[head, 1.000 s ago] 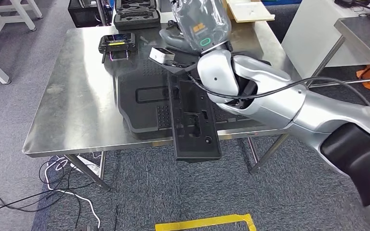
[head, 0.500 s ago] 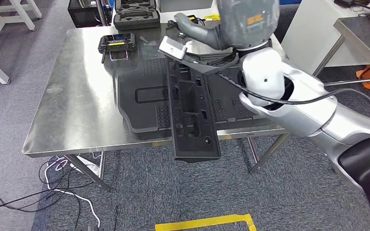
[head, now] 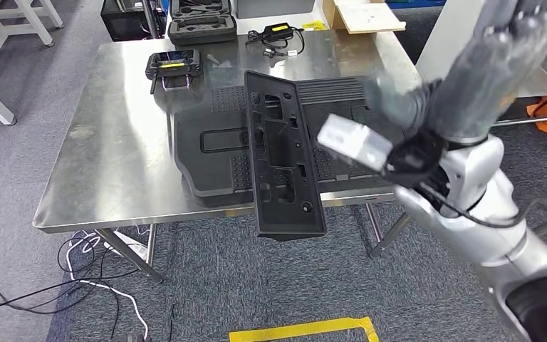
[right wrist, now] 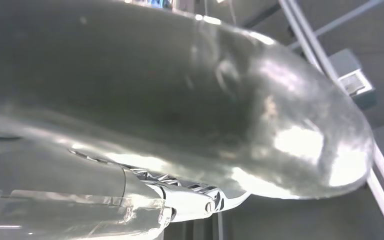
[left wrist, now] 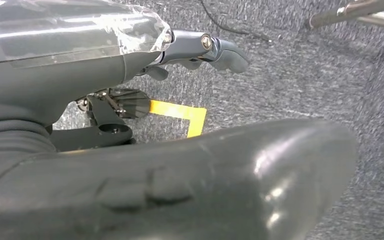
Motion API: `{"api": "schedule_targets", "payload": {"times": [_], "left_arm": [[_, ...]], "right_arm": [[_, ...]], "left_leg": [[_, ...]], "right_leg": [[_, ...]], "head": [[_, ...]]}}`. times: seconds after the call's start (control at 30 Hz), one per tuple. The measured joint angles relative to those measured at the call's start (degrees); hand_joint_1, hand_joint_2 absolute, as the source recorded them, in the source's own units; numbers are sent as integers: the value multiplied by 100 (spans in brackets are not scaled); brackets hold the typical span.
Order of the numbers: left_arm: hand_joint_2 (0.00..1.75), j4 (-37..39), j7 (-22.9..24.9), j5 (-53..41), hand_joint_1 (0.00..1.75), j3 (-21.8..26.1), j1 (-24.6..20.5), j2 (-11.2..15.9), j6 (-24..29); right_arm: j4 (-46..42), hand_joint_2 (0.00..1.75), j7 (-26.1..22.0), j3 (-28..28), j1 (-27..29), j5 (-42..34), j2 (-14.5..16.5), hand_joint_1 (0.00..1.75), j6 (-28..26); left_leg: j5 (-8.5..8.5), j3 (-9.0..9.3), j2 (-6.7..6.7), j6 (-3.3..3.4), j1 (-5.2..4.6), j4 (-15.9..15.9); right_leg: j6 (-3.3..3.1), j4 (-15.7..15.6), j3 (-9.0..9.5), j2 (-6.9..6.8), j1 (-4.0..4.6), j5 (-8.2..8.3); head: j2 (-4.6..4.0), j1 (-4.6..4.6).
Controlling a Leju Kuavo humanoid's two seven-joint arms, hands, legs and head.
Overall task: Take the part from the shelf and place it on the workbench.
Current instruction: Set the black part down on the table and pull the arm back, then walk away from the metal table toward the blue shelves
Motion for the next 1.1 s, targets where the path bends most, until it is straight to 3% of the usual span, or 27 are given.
{"api": "schedule_targets", "payload": {"times": [0.17, 0.3, 0.53, 0.73, 0.87, 0.93, 1.0, 1.03, 1.07, 1.1], "left_arm": [[0, 2, -135, 162, 0, 13, 53, 0, 110], [0, 2, -152, 184, 0, 20, 73, 0, 154], [0, 2, -199, 348, 0, 66, 140, 0, 424], [0, 4, -239, 453, 0, 105, 175, 0, 457], [0, 5, -241, 521, 0, 113, 186, 1, 499], [0, 6, -246, 546, 0, 115, 188, 0, 514], [0, 7, -253, 571, 0, 117, 192, 0, 518], [0, 8, -256, 586, 0, 117, 195, 0, 519], [0, 10, -258, 598, 0, 117, 198, 0, 519], [0, 11, -259, 607, 0, 117, 199, 0, 519]], "right_arm": [[-490, 0, -1023, -554, 1088, -303, 403, 0, 0], [-732, 0, -1285, -934, 1539, -465, 673, 0, 0], [-858, 0, -2182, -1381, 2409, -1112, 1191, 0, 3], [-888, 0, -2462, -1584, 2834, -1121, 1565, 0, 5], [-897, 0, -2554, -1617, 2994, -1097, 1766, 0, 9], [-904, 0, -2601, -1634, 3028, -1119, 1836, 0, 9], [-904, 0, -2608, -1644, 3070, -1143, 1897, 0, 8], [-904, 0, -2591, -1646, 3095, -1156, 1920, 0, 9], [-904, 0, -2568, -1646, 3115, -1166, 1939, 0, 9], [-904, 0, -2548, -1647, 3126, -1174, 1955, 0, 9]], "left_leg": [[-1, -1, -3, 0, 0, -1], [-1, -1, -3, 0, 0, -1], [-3, -1, -3, 0, -1, -2], [-3, -1, -3, 0, 0, -2], [74, 119, 8, 110, 10, -195], [179, 254, 34, 152, 60, -427], [203, 280, 49, 154, 62, -469], [197, 272, 51, 142, 67, -452], [184, 260, 51, 123, 77, -425], [162, 249, 50, 91, 97, -386]], "right_leg": [[-1, 0, 1, -1, 0, -4], [-5, 0, 1, 0, 0, -7], [-7, 0, 1, 0, 0, -9], [-7, 0, 1, 0, 0, -9], [73, -91, 74, -4, -25, 5], [88, 247, -39, -5, -10, -233], [112, 927, -363, -2, -36, -574], [133, 1193, -497, -3, -57, -648], [157, 1283, -547, -5, -82, -612], [187, 1160, -492, -8, -111, -467]], "head": [[0, 0], [0, 1], [0, 0], [0, 0], [0, -1], [0, 33], [0, 68], [0, 74], [0, 78], [0, 79]]}}
